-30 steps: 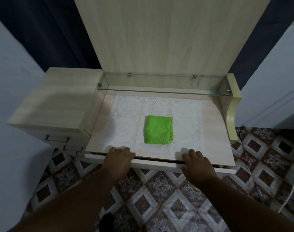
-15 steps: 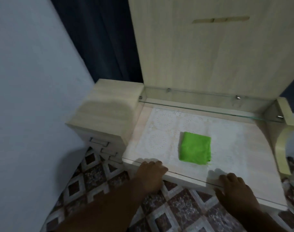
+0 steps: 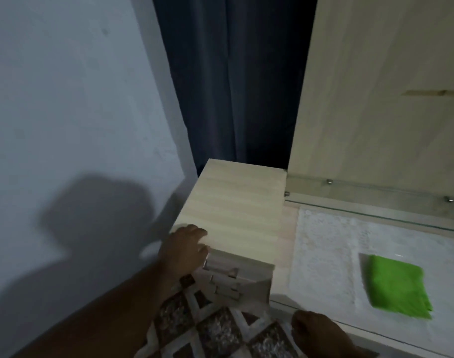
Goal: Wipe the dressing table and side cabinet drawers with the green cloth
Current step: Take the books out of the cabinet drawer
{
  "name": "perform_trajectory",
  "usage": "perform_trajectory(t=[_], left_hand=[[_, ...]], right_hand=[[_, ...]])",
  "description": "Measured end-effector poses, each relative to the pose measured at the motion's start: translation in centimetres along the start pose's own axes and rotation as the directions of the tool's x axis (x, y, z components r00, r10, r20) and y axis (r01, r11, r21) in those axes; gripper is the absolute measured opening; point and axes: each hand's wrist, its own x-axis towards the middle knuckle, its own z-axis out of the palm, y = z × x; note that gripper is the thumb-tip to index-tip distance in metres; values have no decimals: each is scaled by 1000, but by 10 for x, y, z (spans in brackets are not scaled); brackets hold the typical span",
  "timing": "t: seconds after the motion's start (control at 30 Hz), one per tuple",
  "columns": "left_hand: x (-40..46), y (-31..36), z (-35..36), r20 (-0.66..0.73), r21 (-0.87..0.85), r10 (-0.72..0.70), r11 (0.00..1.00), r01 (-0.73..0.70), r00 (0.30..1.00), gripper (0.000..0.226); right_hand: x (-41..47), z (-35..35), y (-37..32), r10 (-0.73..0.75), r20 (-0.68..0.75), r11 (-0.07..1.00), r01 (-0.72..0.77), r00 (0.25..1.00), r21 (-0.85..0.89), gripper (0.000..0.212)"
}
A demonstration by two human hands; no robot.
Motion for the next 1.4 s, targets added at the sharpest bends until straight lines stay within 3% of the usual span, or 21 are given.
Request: perform_trajectory(t=[0.03, 0.2, 0.33, 0.57, 0.7, 0.93, 1.03, 1.13, 1.23, 1.4], left_hand=[[11, -12, -5, 71, 27, -4, 1000, 2, 997, 59], [61, -42, -17, 376, 63, 33, 996, -60, 926, 84], [79, -40, -10, 407, 129, 48, 986, -110, 912, 85], [85, -37, -8, 433, 131, 41, 986, -108, 900, 84], [87, -37, -6, 433, 128, 28, 987, -92, 901, 82], [89, -37, -9, 431, 111, 32, 990, -88, 902, 66], [88, -36, -13, 455, 120, 57, 985, -125, 889, 61], [89, -37, -14, 465, 112, 77, 983, -145, 882, 59], [90, -36, -15, 448, 92, 110, 981, -168, 887, 56], [89, -39, -12, 460, 52, 140, 982, -184, 877, 51]], right_hand=[[11, 1, -21, 3, 44, 1000, -4, 999, 13, 21], [66, 25, -99, 101, 56, 992, -105, 993, 75, 63], [100, 36, -127, 120, 65, 993, -120, 991, -2, 80], [125, 38, -133, 175, 68, 955, -153, 982, -254, 53], [120, 40, -133, 142, 59, 927, -112, 988, -357, 53], [95, 50, -148, 168, 114, 919, -114, 979, -378, 55], [77, 55, -158, 143, 161, 957, -95, 977, -274, 51], [58, 53, -167, -22, -103, 988, 7, 994, -154, 38], [49, 56, -157, 22, -262, 967, -86, 965, -238, 55], [40, 76, -155, 78, -258, 941, -157, 963, -299, 49]])
